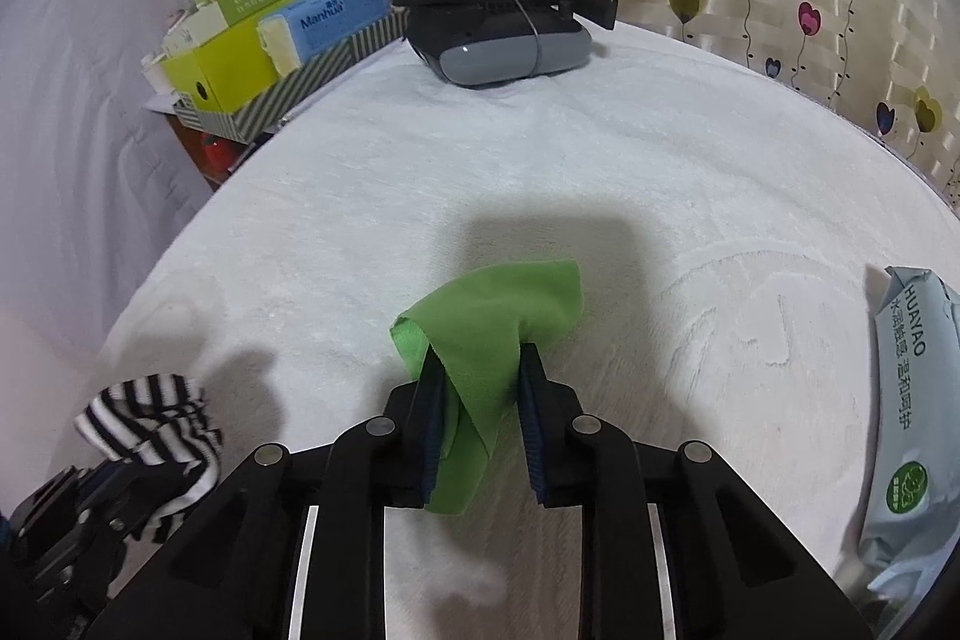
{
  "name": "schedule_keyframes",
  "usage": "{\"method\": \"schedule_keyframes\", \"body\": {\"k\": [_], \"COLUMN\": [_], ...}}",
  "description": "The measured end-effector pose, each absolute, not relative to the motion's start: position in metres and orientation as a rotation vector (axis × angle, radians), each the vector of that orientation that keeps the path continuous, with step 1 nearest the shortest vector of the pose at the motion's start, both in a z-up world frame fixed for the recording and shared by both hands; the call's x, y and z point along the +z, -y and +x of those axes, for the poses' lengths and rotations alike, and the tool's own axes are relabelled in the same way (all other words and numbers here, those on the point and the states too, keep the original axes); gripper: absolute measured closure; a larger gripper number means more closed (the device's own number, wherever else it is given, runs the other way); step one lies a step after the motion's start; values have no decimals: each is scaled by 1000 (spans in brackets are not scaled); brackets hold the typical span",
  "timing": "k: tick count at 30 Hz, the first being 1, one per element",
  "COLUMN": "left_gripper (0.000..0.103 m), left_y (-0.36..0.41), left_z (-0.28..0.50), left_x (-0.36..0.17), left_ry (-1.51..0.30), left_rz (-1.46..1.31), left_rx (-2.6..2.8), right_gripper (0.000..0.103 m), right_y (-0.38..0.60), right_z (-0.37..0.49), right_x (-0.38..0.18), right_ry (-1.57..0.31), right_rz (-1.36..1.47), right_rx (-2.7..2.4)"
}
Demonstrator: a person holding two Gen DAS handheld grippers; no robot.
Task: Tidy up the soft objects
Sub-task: 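Carry the striped sock and lime-green cloth over the green box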
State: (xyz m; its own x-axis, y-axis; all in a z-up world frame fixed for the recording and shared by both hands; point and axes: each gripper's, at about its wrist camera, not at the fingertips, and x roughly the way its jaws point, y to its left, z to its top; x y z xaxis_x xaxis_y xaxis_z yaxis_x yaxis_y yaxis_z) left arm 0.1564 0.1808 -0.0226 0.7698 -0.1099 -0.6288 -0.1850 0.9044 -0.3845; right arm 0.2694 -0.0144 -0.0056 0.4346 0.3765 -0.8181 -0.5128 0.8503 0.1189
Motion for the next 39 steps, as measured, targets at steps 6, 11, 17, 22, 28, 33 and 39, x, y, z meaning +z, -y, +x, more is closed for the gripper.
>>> {"method": "schedule_keyframes", "body": {"k": [6, 11, 17, 22, 28, 33, 39], "left_gripper": [91, 91, 91, 91, 91, 91, 91], "left_y": [-178, -173, -164, -147, -129, -120, -122], "left_z": [156, 153, 142, 117, 82, 58, 40], "left_x": [-21, -14, -2, 14, 25, 30, 33], "left_ry": [-695, -683, -678, -650, -624, -607, -596], "left_rz": [-445, -440, -407, -362, -344, -341, -357], "left_rx": [31, 17, -1, -17, -23, -28, -46], "right_gripper": [80, 80, 80, 80, 80, 80, 80], "right_y": [17, 27, 45, 69, 93, 105, 106], "right_z": [250, 234, 204, 171, 133, 107, 86], "right_x": [11, 25, 44, 55, 65, 74, 83], "right_ry": [-929, -901, -864, -836, -810, -787, -770], "right_rz": [-155, -147, -125, -97, -81, -86, -122], "right_rx": [585, 587, 586, 589, 610, 637, 648]}}
